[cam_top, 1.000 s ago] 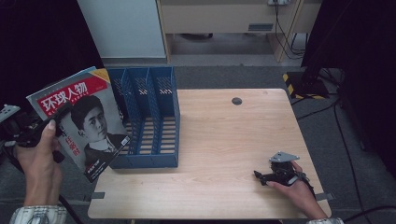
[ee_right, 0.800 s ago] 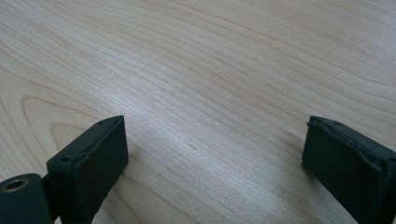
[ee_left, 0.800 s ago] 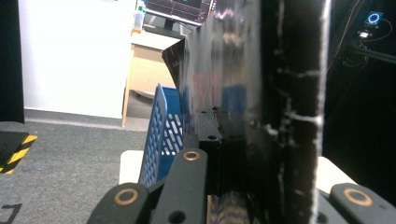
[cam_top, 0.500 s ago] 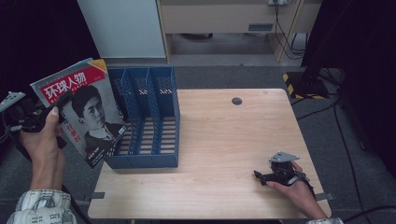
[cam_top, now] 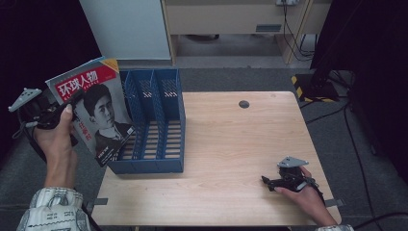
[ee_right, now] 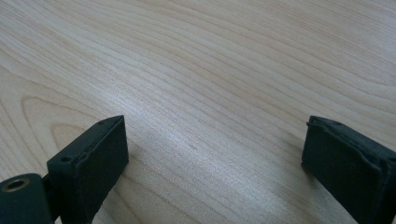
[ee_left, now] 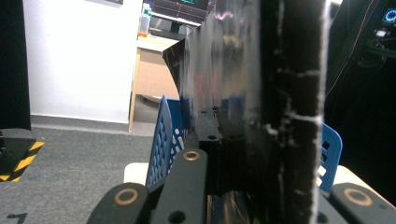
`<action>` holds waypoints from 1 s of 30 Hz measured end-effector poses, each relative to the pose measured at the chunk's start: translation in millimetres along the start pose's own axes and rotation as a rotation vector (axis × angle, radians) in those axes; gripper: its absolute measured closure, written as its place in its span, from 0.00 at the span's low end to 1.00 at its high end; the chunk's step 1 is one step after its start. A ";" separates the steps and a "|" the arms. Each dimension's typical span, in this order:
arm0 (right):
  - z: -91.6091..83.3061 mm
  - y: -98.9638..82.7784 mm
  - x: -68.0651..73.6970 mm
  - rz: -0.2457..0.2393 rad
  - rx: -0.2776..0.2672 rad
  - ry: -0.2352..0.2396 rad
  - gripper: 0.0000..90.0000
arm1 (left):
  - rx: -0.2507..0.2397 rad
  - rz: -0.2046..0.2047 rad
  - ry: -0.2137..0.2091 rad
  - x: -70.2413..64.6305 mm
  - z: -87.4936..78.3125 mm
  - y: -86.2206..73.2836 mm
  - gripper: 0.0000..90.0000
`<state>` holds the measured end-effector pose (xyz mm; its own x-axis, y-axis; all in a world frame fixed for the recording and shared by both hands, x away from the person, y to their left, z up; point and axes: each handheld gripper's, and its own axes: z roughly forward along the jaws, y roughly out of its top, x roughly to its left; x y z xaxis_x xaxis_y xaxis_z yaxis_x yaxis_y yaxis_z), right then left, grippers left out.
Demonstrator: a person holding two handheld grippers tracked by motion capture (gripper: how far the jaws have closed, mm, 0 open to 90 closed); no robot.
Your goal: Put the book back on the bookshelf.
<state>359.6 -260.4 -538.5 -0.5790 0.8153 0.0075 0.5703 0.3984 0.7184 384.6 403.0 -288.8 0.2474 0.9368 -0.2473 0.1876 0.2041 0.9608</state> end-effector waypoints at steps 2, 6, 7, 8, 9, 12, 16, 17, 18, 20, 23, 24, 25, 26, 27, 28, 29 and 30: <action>-0.1 0.0 0.0 0.000 0.000 0.000 0.08 | 0.003 0.001 0.002 0.4 2.7 0.1 0.96; 0.0 0.0 0.1 0.001 0.000 0.000 0.08 | 0.006 0.013 0.007 -0.6 7.1 -0.1 0.96; 0.0 0.0 0.0 0.001 0.000 0.000 0.08 | 0.003 0.011 0.005 -0.8 9.9 -0.7 0.96; -0.1 0.0 0.0 0.001 0.000 0.000 0.08 | -0.004 0.011 0.003 -0.8 11.0 -1.1 0.96; 0.0 0.0 0.0 0.000 0.000 0.000 0.08 | -0.004 0.011 0.003 -0.8 11.0 -1.1 0.96; 0.0 0.0 0.0 0.000 0.000 0.000 0.08 | -0.017 0.020 -0.007 -3.5 16.2 -2.2 0.96; -0.1 0.0 0.1 0.001 0.000 0.000 0.08 | -0.020 0.054 -0.010 -7.8 20.8 -4.4 0.96; 0.0 0.0 0.0 0.000 0.000 0.000 0.08 | -0.021 0.057 -0.011 -8.2 21.7 -5.3 0.96; 0.0 0.0 0.0 0.000 0.000 0.000 0.08 | -0.019 0.057 -0.013 -8.2 22.3 -6.1 0.96; 0.0 -0.1 0.1 0.001 0.000 0.000 0.08 | -0.018 0.055 -0.008 -8.0 23.1 -7.6 0.96; 0.0 0.0 0.1 0.001 0.000 0.000 0.08 | -0.017 0.054 -0.006 -6.2 24.5 -9.3 0.96; 0.0 0.0 0.0 0.000 0.000 0.000 0.08 | -0.018 0.055 -0.006 -5.6 25.0 -9.8 0.96; 0.0 0.0 0.1 0.001 0.000 0.000 0.08 | -0.018 0.055 -0.006 -5.6 25.0 -9.8 0.96; -0.1 0.0 0.0 -0.002 -0.002 0.000 0.09 | -0.024 0.053 -0.005 -4.5 25.4 -10.7 0.96; -0.4 -0.1 0.4 0.003 0.001 0.003 0.09 | -0.032 0.057 -0.001 -4.5 25.3 -11.2 0.96; -0.5 -0.2 0.4 0.002 0.000 0.003 0.09 | -0.042 0.061 0.010 -4.8 24.8 -11.8 0.96; -0.5 -0.2 0.4 0.002 0.000 0.003 0.09 | -0.042 0.061 0.010 -4.8 24.8 -11.8 0.96; -0.6 -0.2 0.4 0.001 0.000 0.004 0.09 | -0.059 0.056 0.008 -4.5 24.6 -13.5 0.96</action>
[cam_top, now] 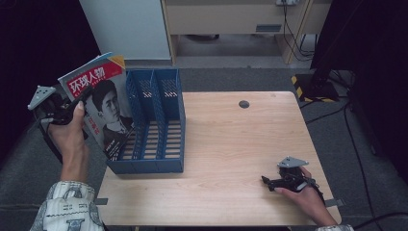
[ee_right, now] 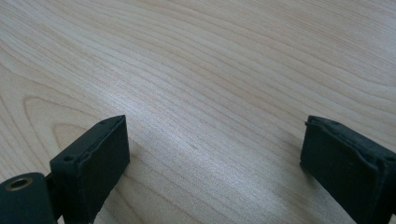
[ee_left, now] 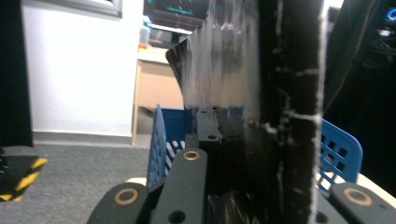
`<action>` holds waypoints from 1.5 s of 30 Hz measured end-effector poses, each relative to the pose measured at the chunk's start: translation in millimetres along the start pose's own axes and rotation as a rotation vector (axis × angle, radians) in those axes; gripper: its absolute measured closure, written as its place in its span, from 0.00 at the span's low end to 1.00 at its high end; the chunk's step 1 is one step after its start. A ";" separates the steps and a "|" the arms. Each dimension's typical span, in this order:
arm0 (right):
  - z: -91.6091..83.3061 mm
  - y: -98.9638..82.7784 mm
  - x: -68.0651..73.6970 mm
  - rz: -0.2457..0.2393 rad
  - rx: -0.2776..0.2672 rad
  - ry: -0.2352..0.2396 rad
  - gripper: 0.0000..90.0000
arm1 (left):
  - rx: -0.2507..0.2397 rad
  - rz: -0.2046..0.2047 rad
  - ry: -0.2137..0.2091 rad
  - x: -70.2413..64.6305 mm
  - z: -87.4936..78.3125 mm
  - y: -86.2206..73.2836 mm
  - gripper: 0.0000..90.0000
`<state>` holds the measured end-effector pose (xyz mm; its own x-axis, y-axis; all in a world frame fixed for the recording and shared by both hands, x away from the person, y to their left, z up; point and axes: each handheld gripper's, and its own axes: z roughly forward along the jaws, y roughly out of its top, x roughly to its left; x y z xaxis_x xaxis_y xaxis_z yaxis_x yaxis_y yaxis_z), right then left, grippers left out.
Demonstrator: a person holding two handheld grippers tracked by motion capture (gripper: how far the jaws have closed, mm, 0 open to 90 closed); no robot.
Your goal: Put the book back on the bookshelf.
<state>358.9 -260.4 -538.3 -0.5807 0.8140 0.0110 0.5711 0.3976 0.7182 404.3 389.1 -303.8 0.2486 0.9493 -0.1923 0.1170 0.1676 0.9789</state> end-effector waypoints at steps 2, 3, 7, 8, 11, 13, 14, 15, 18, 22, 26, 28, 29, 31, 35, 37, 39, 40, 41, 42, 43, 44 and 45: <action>0.1 0.0 0.0 0.000 0.000 -0.001 0.09 | -0.003 0.004 0.005 0.1 0.4 -1.4 0.96; 0.1 0.0 0.0 0.000 0.000 -0.001 0.09 | -0.007 0.010 0.007 0.0 0.7 -2.3 0.96; 0.1 0.0 0.0 0.000 0.000 -0.001 0.09 | -0.024 0.026 0.017 -2.2 1.0 -4.1 0.96; 0.3 -0.1 0.0 0.000 -0.002 -0.002 0.09 | -0.027 0.028 0.008 -2.1 1.5 -4.0 0.96; 0.3 0.0 0.1 0.001 -0.003 -0.001 0.09 | -0.028 0.032 -0.008 -1.6 3.4 -4.6 0.96; 0.1 0.0 -0.1 0.000 0.000 0.000 0.09 | -0.025 0.039 -0.017 -1.4 5.5 -7.1 0.96; 0.1 0.0 -0.1 0.000 0.000 0.000 0.09 | -0.025 0.039 -0.017 -1.4 5.5 -7.1 0.96; 0.1 0.0 -0.1 0.000 0.000 -0.001 0.09 | -0.023 0.042 -0.022 -1.0 6.6 -8.8 0.96; 0.2 0.0 -0.1 0.001 -0.002 -0.001 0.09 | -0.014 0.048 -0.044 1.2 10.6 -16.5 0.96; 0.2 0.0 -0.1 0.000 -0.002 -0.001 0.09 | -0.008 0.075 -0.053 1.6 12.5 -24.8 0.96; 0.2 0.0 -0.1 0.000 -0.002 -0.001 0.09 | -0.010 0.075 -0.056 4.0 14.5 -29.6 0.96; 0.3 -0.1 0.0 0.001 -0.002 -0.001 0.09 | -0.018 0.074 -0.053 5.0 15.0 -31.3 0.96; 0.3 -0.1 0.0 0.001 -0.002 -0.001 0.09 | -0.018 0.074 -0.053 5.0 15.0 -31.3 0.96; 0.1 0.0 -0.1 0.000 0.000 0.000 0.09 | -0.024 0.069 -0.053 6.2 14.6 -33.2 0.96; 0.2 0.0 0.0 0.000 -0.001 -0.001 0.09 | -0.036 0.067 -0.052 6.7 15.2 -37.6 0.96; 0.1 0.0 -0.1 0.000 0.000 0.000 0.09 | -0.037 0.065 -0.055 7.1 15.8 -38.4 0.96; 0.2 0.0 0.0 0.001 -0.002 -0.001 0.09 | -0.047 0.055 -0.053 7.0 17.3 -42.1 0.96; 0.2 0.0 0.0 0.001 -0.001 -0.001 0.09 | -0.051 0.053 -0.053 6.9 17.6 -43.6 0.96; 0.1 0.0 -0.1 0.000 0.000 0.000 0.09 | -0.052 0.052 -0.052 7.2 17.7 -45.1 0.96; 0.2 0.0 0.0 0.001 -0.002 -0.001 0.09 | -0.052 0.052 -0.052 7.2 17.7 -45.1 0.96; 0.2 -0.1 0.0 0.001 -0.002 -0.001 0.09 | -0.047 0.061 -0.039 6.5 17.2 -48.3 0.96; 0.2 -0.1 0.0 0.001 -0.002 -0.001 0.09 | -0.050 0.066 -0.033 6.0 16.7 -50.5 0.96; 0.2 -0.1 0.0 0.001 -0.002 -0.001 0.09 | -0.049 0.067 -0.036 5.8 16.9 -53.1 0.96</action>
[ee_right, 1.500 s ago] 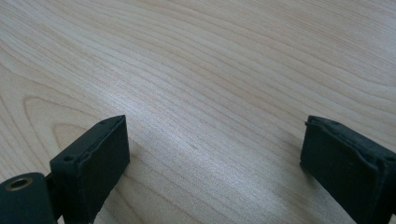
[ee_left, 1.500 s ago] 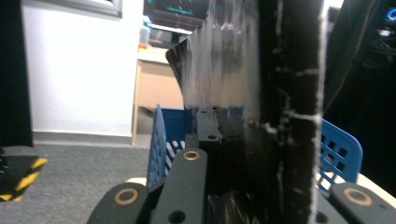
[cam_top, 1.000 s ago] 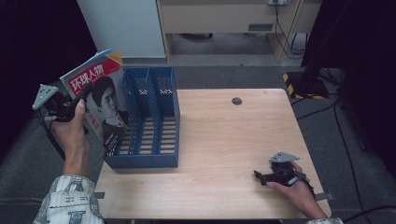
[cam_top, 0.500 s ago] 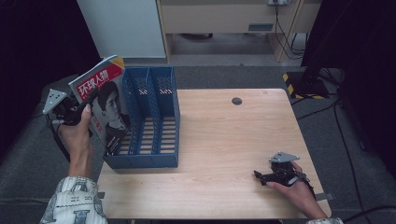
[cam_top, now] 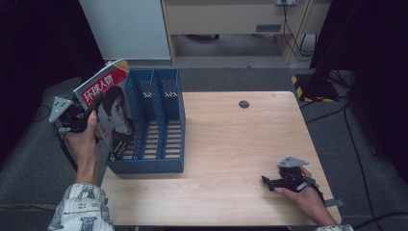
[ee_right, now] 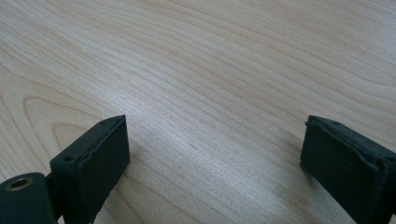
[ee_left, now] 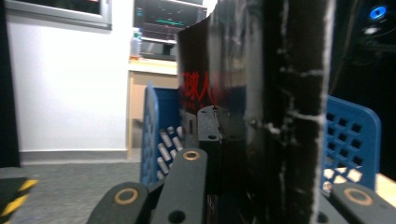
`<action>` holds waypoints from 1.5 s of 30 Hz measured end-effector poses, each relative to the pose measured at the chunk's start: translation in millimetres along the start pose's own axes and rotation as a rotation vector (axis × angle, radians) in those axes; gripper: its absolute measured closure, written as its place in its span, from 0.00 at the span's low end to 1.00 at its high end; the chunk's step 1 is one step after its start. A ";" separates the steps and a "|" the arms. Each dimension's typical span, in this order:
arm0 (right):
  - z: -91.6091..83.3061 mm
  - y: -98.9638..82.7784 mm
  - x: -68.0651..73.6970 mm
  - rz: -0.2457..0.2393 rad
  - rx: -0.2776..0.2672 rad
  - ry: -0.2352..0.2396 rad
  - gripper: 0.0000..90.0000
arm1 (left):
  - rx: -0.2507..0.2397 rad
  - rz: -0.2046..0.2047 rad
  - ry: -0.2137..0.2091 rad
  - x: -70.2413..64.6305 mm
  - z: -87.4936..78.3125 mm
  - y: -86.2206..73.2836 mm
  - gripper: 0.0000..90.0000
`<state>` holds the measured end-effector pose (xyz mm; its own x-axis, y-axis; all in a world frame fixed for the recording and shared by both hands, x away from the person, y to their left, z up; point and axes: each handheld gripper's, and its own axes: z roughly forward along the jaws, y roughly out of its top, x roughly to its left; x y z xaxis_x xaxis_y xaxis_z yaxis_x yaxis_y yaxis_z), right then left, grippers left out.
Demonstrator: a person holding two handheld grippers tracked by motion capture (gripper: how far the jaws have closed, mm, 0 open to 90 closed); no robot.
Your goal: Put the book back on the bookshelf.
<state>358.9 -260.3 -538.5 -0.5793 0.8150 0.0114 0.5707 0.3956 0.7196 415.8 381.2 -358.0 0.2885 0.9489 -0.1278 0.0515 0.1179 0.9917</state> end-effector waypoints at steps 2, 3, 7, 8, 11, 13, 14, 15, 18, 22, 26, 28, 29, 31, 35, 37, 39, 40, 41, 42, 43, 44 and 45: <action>0.0 0.0 -0.1 -0.001 0.000 0.000 0.09 | 0.006 0.005 0.005 -0.2 -0.2 -2.3 0.96; 0.0 0.0 -0.2 -0.001 0.000 0.000 0.09 | 0.019 -0.004 0.000 0.5 -0.1 -7.2 0.96; 0.0 0.0 -0.1 -0.001 0.000 0.000 0.09 | 0.032 -0.016 0.003 2.0 -0.7 -14.5 0.96; 0.0 0.0 -0.2 -0.002 0.000 0.000 0.09 | 0.031 -0.023 0.005 2.4 -0.8 -16.8 0.96; 0.0 0.0 0.1 0.001 0.000 0.001 0.09 | 0.043 -0.040 0.014 3.4 -0.1 -24.5 0.96; 0.0 0.0 -0.1 0.000 0.000 0.000 0.09 | 0.043 -0.058 0.017 4.3 -0.4 -26.8 0.96; 0.0 0.0 -0.2 -0.001 0.000 0.000 0.09 | 0.043 -0.062 0.020 4.7 -0.8 -26.8 0.95; 0.0 0.0 -0.1 0.000 0.000 0.000 0.09 | 0.046 -0.065 0.022 5.0 -0.9 -26.6 0.95; 0.0 0.0 -0.2 -0.001 0.000 0.000 0.09 | 0.051 -0.073 0.024 5.2 -1.3 -26.2 0.95; -0.2 0.0 0.0 0.000 0.000 0.001 0.09 | 0.069 -0.089 0.039 5.4 -3.2 -25.9 0.95; -0.1 -0.1 0.1 0.000 -0.001 -0.001 0.09 | 0.099 -0.079 0.054 5.7 -4.2 -26.4 0.95; -0.3 0.0 -0.1 -0.001 0.002 0.001 0.09 | 0.105 -0.077 0.059 5.8 -4.6 -26.7 0.94; -0.2 0.0 0.0 0.000 0.000 0.001 0.09 | 0.113 -0.080 0.063 6.1 -5.5 -27.5 0.94; -0.1 0.0 0.0 0.000 0.000 -0.001 0.09 | 0.116 -0.081 0.064 6.2 -5.9 -27.7 0.94; -0.1 -0.1 0.0 0.000 0.000 -0.001 0.09 | 0.122 -0.084 0.068 6.9 -7.0 -28.0 0.94; -0.1 -0.1 0.1 0.000 -0.001 -0.002 0.09 | 0.132 -0.088 0.073 7.6 -7.4 -28.3 0.94; -0.3 0.0 0.0 0.000 0.002 0.001 0.09 | 0.142 -0.086 0.079 7.8 -7.9 -28.5 0.94; -0.3 0.0 0.0 0.000 0.002 0.001 0.09 | 0.142 -0.086 0.079 7.8 -7.9 -28.5 0.94; -0.1 -0.1 0.0 0.000 0.000 -0.001 0.09 | 0.153 -0.081 0.092 7.8 -8.6 -29.1 0.95; -0.1 -0.1 0.0 0.000 0.000 -0.001 0.09 | 0.153 -0.081 0.092 7.8 -8.6 -29.1 0.95; 0.0 -0.1 0.1 0.000 -0.001 -0.003 0.09 | 0.156 -0.084 0.095 8.2 -9.0 -29.8 0.94; 0.0 -0.1 0.1 0.000 -0.001 -0.003 0.09 | 0.157 -0.089 0.094 8.9 -9.4 -30.5 0.94; -0.1 -0.1 0.0 0.000 -0.001 -0.001 0.09 | 0.158 -0.099 0.095 10.6 -10.1 -31.6 0.94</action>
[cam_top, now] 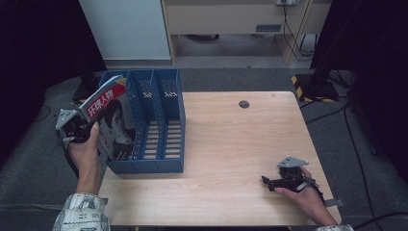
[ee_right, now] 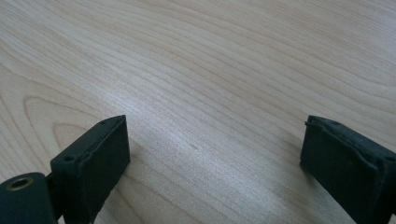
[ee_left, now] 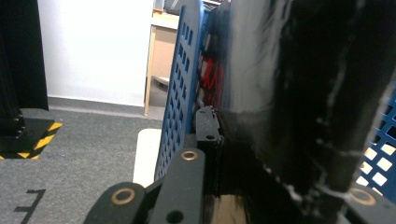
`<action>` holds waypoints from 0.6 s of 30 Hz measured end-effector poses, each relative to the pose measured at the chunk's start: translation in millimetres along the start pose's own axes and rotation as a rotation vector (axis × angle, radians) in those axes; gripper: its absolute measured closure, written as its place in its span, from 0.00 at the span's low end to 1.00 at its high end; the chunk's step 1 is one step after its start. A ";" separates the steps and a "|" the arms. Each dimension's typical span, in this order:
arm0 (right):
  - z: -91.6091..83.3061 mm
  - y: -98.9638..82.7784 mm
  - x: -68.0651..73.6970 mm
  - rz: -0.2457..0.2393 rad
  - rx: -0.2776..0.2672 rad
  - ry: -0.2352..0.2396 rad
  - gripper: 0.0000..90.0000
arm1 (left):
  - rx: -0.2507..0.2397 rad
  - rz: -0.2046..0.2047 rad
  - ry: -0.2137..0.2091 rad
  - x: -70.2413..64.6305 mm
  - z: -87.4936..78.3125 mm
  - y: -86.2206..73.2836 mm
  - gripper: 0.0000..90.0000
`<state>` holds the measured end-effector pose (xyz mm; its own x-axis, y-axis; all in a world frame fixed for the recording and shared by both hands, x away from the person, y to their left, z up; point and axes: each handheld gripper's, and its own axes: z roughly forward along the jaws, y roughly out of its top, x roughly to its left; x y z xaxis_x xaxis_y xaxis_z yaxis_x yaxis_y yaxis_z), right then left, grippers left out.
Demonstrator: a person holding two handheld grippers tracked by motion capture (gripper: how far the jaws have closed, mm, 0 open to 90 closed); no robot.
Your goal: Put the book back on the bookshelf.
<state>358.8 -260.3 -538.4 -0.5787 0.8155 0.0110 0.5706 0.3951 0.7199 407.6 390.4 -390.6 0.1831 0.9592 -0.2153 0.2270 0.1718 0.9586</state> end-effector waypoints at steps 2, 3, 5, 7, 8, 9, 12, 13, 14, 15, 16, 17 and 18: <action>0.0 0.0 0.0 0.000 -0.001 -0.001 0.09 | 0.000 -0.002 0.002 0.9 -0.3 -0.9 0.94; 0.0 0.0 0.0 0.000 -0.001 -0.001 0.09 | 0.001 -0.003 0.002 1.2 -0.5 -1.3 0.94; 0.0 0.0 0.0 0.000 -0.001 -0.001 0.09 | 0.002 -0.002 0.002 1.4 -0.5 -1.5 0.94; 0.1 0.0 0.0 0.000 -0.001 -0.001 0.09 | 0.007 -0.001 0.001 1.6 -0.4 -1.8 0.94; 0.1 0.0 0.0 0.000 -0.001 -0.001 0.09 | 0.009 -0.004 -0.002 1.9 -0.4 -2.3 0.94; 0.0 0.0 0.0 0.000 -0.001 -0.001 0.09 | 0.008 -0.005 -0.003 2.2 -0.5 -2.6 0.94; 0.0 0.0 0.0 0.000 -0.001 -0.001 0.09 | 0.009 -0.003 -0.004 3.6 -1.0 -3.9 0.94; 0.0 0.0 0.0 0.000 -0.001 -0.001 0.09 | 0.009 -0.003 -0.004 3.6 -1.0 -3.9 0.94; 0.0 0.0 0.0 0.000 0.000 0.000 0.09 | 0.011 -0.006 -0.004 4.6 -1.4 -5.0 0.94; 0.0 0.0 0.0 0.000 0.000 0.000 0.09 | 0.011 -0.006 -0.004 4.6 -1.4 -5.0 0.94; 0.1 0.0 0.1 0.000 -0.001 -0.001 0.09 | 0.013 -0.005 -0.005 4.8 -1.8 -5.5 0.94; 0.1 0.0 0.1 0.000 -0.001 -0.001 0.09 | 0.013 -0.005 -0.005 4.8 -1.8 -5.5 0.94; 0.0 0.0 0.0 0.000 0.000 -0.001 0.09 | 0.016 -0.005 -0.002 4.4 -1.7 -5.1 0.94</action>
<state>358.8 -260.3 -538.5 -0.5781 0.8159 0.0105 0.5705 0.3950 0.7200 405.6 394.2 -396.1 0.1841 0.9578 -0.2209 0.2431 0.1734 0.9544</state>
